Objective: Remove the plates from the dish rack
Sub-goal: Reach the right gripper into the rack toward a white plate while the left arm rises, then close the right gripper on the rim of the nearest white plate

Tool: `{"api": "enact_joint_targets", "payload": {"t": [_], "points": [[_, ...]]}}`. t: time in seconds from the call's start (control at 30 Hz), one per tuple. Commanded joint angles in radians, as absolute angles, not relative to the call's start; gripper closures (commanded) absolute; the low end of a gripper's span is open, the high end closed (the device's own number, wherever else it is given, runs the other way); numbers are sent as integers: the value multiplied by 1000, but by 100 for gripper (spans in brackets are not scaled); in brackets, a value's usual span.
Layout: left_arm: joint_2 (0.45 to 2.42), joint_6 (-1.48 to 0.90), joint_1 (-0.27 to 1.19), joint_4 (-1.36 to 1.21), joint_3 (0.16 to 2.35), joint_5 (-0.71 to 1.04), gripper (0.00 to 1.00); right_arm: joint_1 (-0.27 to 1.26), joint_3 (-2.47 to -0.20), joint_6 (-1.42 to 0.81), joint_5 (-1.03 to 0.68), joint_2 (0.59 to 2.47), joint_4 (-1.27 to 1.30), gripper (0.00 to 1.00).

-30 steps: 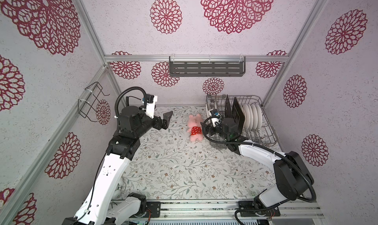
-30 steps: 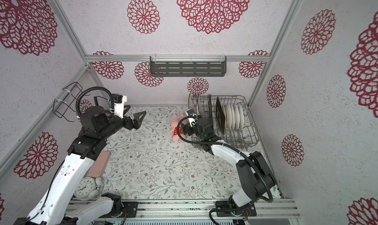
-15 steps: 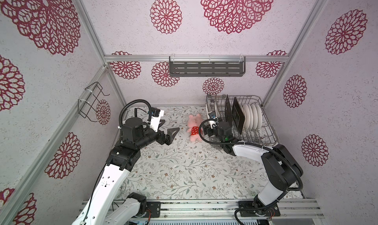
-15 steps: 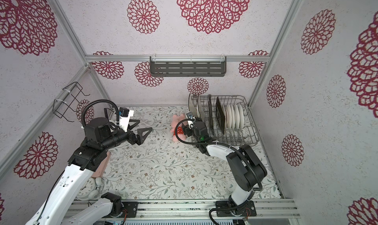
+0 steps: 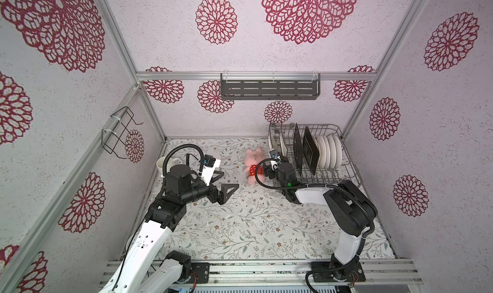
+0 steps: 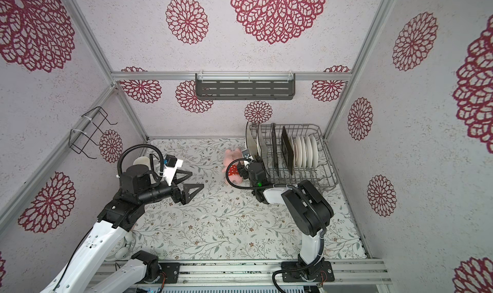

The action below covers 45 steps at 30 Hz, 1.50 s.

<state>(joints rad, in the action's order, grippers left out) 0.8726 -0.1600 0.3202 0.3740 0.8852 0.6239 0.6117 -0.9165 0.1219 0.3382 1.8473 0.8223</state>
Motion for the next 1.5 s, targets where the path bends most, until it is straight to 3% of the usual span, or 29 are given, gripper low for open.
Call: {"api": "enact_joint_targets", "payload": {"t": [0.0,0.83,0.97,1.33,1.47], "points": [[838,-201,331,298,857,625,3,617,-906,152,374,1857,934,14],[889,-299,381,218,810,555,3,622,-827,312,420,2090,1531,20],[917,-292,387,224,824,563,3,622,-840,317,419,2115,1550,25],[948,-282,391,229,831,551,3,618,-853,310,442,2145,1624,50],[964,-275,392,227,836,561,3,617,-854,310,440,2134,1608,53]]}}
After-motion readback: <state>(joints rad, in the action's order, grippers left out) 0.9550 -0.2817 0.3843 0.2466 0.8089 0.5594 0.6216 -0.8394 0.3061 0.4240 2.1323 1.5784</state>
